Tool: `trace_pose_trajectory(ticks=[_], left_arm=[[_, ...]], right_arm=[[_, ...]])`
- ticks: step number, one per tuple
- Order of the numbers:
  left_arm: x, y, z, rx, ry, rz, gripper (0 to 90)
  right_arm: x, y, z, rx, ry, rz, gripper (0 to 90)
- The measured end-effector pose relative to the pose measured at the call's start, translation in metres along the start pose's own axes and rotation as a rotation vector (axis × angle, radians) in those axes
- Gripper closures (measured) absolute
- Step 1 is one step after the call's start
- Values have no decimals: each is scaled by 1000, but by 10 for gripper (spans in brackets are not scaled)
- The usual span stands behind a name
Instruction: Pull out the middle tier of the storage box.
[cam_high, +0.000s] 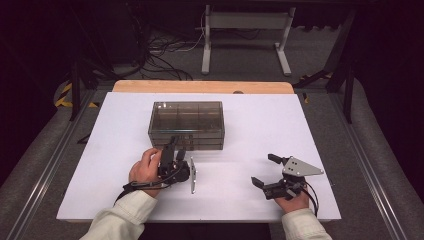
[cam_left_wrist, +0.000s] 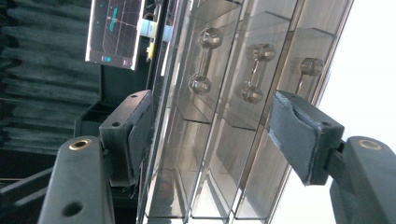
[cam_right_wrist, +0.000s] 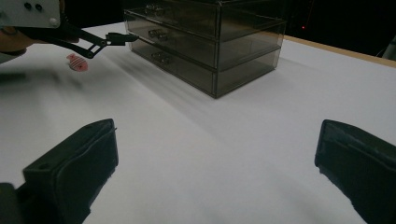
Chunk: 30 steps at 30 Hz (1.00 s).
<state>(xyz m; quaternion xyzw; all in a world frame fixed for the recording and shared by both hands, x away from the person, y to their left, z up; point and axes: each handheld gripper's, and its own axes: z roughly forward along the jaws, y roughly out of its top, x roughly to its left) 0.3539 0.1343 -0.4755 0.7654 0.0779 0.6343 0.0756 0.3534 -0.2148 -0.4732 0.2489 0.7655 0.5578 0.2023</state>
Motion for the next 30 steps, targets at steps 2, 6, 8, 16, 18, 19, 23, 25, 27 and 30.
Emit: trace_pose_trajectory(ticks=[2, 6, 8, 16, 18, 19, 23, 25, 27, 30], left_arm=[[-2, 0, 1, 5, 0, 4, 344], [-4, 1, 2, 8, 8, 18, 366], [-6, 1, 3, 7, 16, 25, 389], [-12, 3, 5, 16, 33, 50, 466], [-13, 3, 6, 18, 34, 55, 497], [-15, 3, 6, 22, 41, 63, 510], [-17, 3, 8, 23, 49, 69, 549], [-18, 4, 8, 23, 50, 72, 561], [-20, 4, 8, 23, 49, 76, 572], [-22, 4, 10, 24, 45, 78, 588]], right_arm=[[0, 0, 0, 0, 1, 0, 0], [0, 0, 0, 2, -1, -3, 0], [0, 0, 0, 2, -1, -3, 0], [0, 0, 0, 1, 0, -3, 0], [0, 0, 0, 1, 1, -4, 0], [0, 0, 0, 1, 1, -3, 0], [0, 0, 0, 1, 1, -4, 0], [0, 0, 0, 1, 1, -4, 0], [0, 0, 0, 0, 1, -4, 0], [0, 0, 0, 0, 2, -4, 0]])
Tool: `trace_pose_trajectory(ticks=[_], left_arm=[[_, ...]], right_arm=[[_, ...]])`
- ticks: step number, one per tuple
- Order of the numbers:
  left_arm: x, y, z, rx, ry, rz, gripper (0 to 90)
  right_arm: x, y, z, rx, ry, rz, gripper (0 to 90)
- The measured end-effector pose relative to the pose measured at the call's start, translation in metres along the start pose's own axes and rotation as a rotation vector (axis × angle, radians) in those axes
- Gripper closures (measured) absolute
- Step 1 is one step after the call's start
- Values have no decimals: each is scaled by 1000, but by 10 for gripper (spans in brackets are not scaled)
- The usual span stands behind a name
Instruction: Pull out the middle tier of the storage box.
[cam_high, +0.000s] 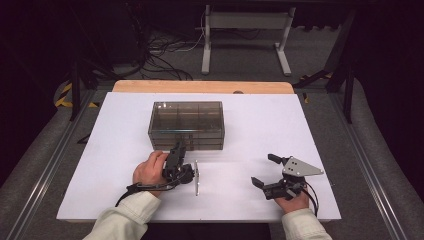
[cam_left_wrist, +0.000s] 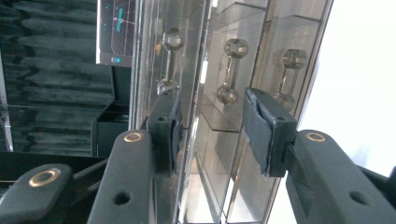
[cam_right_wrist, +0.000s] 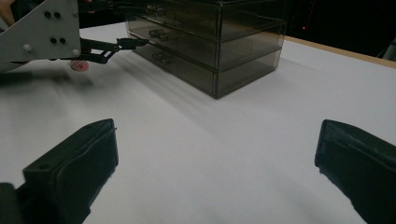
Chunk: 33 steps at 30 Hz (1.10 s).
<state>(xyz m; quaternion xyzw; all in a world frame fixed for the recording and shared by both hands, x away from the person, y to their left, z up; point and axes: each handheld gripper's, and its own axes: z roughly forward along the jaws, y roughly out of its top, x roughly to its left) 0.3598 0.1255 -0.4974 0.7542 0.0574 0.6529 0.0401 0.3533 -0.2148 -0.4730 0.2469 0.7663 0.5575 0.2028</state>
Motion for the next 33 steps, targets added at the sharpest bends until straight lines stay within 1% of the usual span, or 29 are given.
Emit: trace_pose_trajectory(ticks=[5, 6, 9, 11, 12, 15, 18, 19, 22, 24, 26, 27, 28, 30, 31, 32, 33], left_arm=[[-1, 0, 1, 7, -3, 2, 628], [-2, 1, 2, 1, 5, 2, 636], [-3, 2, 2, 0, 6, 4, 663], [-4, 2, 3, 1, 11, 5, 671], [-4, 3, 4, 6, 3, 3, 673], [-6, 4, 5, 13, 1, 4, 676], [-7, 5, 6, 9, 5, 3, 685], [-8, 5, 7, 13, 0, -2, 703], [-7, 5, 7, 21, 1, 1, 722], [-8, 5, 8, 19, -1, -7, 746], [-7, 6, 9, 18, 2, -6, 776], [-7, 6, 9, 24, 0, -13, 776], [-8, 5, 10, 16, 4, -16, 786], [-9, 6, 11, 24, 5, -15, 792], [-10, 6, 12, 12, 20, -5, 793], [-11, 6, 12, 14, 21, -5, 794], [-11, 6, 11, 19, 27, 5, 795]], right_arm=[[0, 0, 0, 0, 1, 0, 0], [0, 0, 0, 0, 1, 0, 0], [0, 0, 0, -1, 3, 2, 0], [0, 0, 0, -1, 3, 3, 0], [0, 0, 0, -1, 3, 2, 0], [0, 0, 0, 1, 2, 0, 0], [0, 0, 0, -1, 4, 2, 0], [0, 0, 0, 0, 4, 1, 0], [0, 0, 0, 1, 3, -1, 0], [0, 0, 0, 1, 3, -1, 0], [0, 0, 0, 0, 5, 2, 0], [0, 0, 0, 0, 5, 2, 0], [0, 0, 0, -1, 6, 3, 0], [0, 0, 0, 1, 6, 1, 0], [0, 0, 0, 0, 7, 1, 0], [0, 0, 0, -1, 7, 2, 0], [0, 0, 0, 1, 7, 1, 0]])
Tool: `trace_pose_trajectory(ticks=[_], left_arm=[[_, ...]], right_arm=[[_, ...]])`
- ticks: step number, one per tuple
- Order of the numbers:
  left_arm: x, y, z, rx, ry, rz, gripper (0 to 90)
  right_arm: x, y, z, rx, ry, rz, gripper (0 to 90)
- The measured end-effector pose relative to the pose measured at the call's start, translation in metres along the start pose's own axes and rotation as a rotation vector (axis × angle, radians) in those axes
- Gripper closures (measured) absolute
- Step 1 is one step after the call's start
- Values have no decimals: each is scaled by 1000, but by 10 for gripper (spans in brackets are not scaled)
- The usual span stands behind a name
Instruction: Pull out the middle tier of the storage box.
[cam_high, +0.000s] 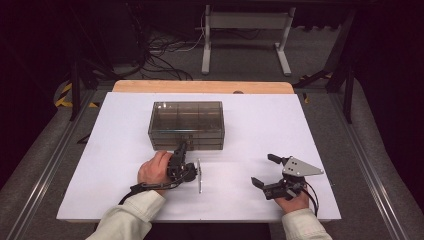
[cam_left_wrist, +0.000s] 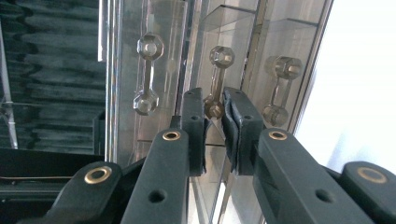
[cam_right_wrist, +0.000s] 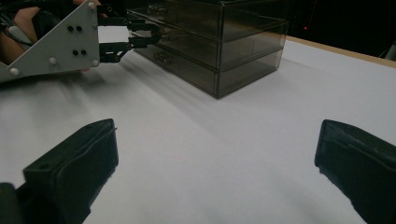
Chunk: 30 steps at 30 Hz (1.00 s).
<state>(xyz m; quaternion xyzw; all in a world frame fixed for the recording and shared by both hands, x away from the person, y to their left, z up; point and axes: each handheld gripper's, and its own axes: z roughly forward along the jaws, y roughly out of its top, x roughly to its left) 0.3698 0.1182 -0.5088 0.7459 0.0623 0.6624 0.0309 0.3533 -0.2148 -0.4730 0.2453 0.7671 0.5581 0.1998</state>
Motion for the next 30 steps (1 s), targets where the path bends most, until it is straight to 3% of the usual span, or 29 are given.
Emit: trace_pose_trajectory(ticks=[15, 30], left_arm=[[0, 0, 0, 0, 2, 8, 805], [3, -1, -9, -7, -29, -1, 804]], right_arm=[[0, 0, 0, 3, -1, -5, 0], [1, 0, 1, 3, 1, -5, 0]])
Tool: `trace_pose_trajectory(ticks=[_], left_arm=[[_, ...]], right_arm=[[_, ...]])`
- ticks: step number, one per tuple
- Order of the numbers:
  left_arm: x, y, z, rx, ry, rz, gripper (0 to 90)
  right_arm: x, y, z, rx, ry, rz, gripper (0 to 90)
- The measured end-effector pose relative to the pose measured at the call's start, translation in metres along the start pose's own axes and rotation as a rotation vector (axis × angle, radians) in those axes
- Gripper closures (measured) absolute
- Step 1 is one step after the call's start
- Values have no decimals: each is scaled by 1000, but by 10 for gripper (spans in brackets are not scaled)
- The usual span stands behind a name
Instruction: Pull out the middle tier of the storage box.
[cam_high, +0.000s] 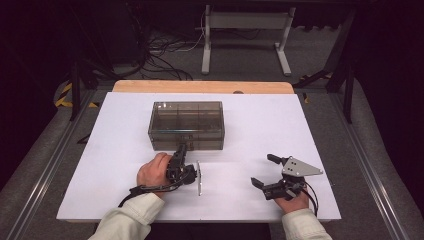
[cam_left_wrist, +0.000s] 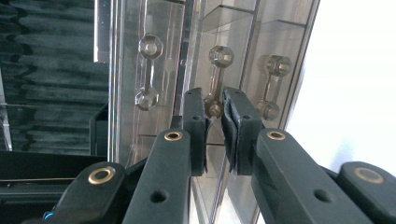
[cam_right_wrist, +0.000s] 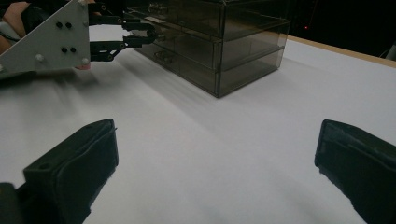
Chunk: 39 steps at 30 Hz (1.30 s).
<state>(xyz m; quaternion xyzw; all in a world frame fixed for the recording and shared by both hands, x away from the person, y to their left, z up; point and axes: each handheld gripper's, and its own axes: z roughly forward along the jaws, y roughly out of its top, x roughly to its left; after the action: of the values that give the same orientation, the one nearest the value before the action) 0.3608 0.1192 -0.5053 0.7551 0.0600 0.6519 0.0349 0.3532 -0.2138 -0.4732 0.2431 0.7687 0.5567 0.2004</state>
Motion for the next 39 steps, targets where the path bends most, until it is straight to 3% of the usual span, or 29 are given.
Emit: trace_pose_trajectory(ticks=[18, 39], left_arm=[[0, -2, -14, -18, -26, -9, 803], [0, -3, -20, -28, -35, -4, 801]], right_arm=[[0, 0, 0, 2, -2, 0, 0], [0, 0, 0, 4, -3, -4, 0]])
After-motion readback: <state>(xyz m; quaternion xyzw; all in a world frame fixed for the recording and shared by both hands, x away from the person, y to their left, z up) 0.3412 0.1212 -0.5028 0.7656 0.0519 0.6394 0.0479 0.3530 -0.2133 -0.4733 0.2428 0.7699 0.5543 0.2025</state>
